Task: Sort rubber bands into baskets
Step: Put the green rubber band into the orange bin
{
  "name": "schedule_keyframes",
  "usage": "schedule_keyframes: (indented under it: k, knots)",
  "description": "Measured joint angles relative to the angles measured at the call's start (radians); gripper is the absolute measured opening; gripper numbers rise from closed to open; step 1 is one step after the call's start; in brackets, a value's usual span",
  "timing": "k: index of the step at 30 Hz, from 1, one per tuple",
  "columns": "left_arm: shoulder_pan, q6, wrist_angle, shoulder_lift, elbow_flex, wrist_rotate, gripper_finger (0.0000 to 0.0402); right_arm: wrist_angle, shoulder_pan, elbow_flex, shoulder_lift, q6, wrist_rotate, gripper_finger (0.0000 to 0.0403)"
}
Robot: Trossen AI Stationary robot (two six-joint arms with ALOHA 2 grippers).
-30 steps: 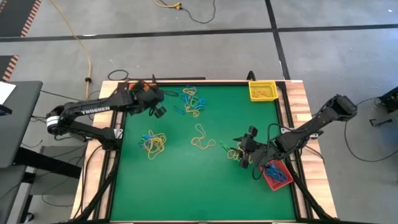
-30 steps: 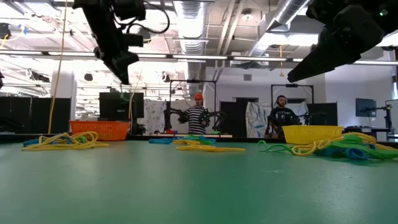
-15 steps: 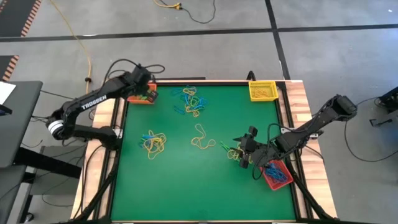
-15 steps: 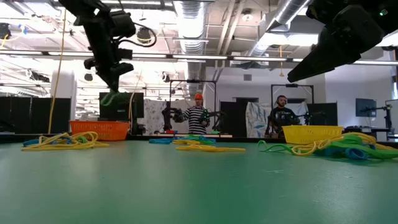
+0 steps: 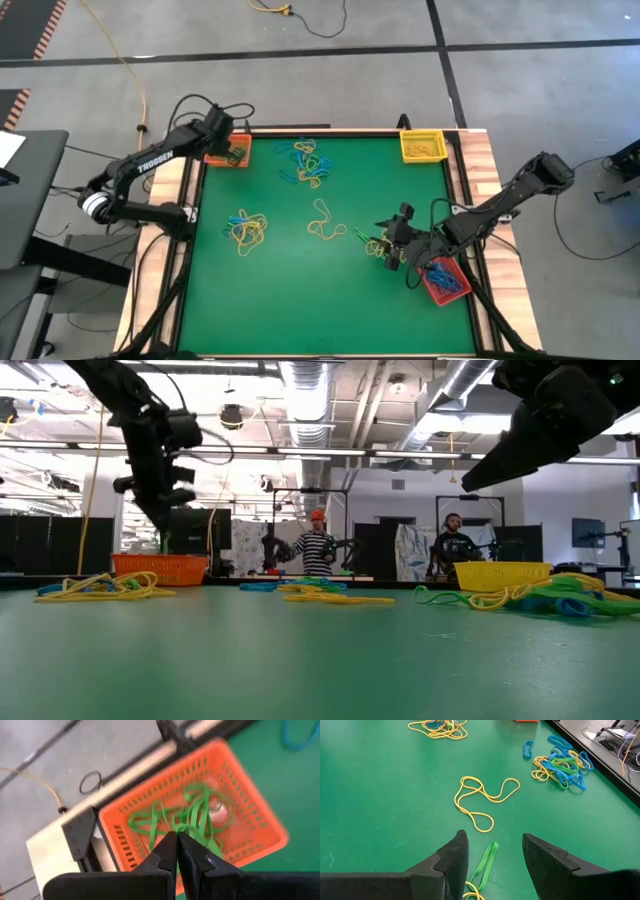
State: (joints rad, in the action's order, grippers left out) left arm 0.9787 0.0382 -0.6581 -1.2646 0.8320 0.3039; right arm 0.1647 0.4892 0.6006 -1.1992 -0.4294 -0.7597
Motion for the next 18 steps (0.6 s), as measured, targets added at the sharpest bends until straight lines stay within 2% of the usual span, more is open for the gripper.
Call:
schedule_keyframes:
  k: [6,12,18]
  knots:
    - [-0.004,-0.005,0.025,-0.078,-0.002,0.034,0.0013,-0.013,0.001,0.0,0.0,0.0,0.0,0.0215]
    - [-0.004,-0.006,0.058,-0.129,-0.002,0.044,0.0074,-0.013,0.002,0.0,0.0,0.0,0.0,0.0215]
    - [-0.003,-0.021,0.081,-0.125,-0.002,0.077,0.0132,-0.013,0.002,0.0,0.0,0.0,0.0,0.0215]
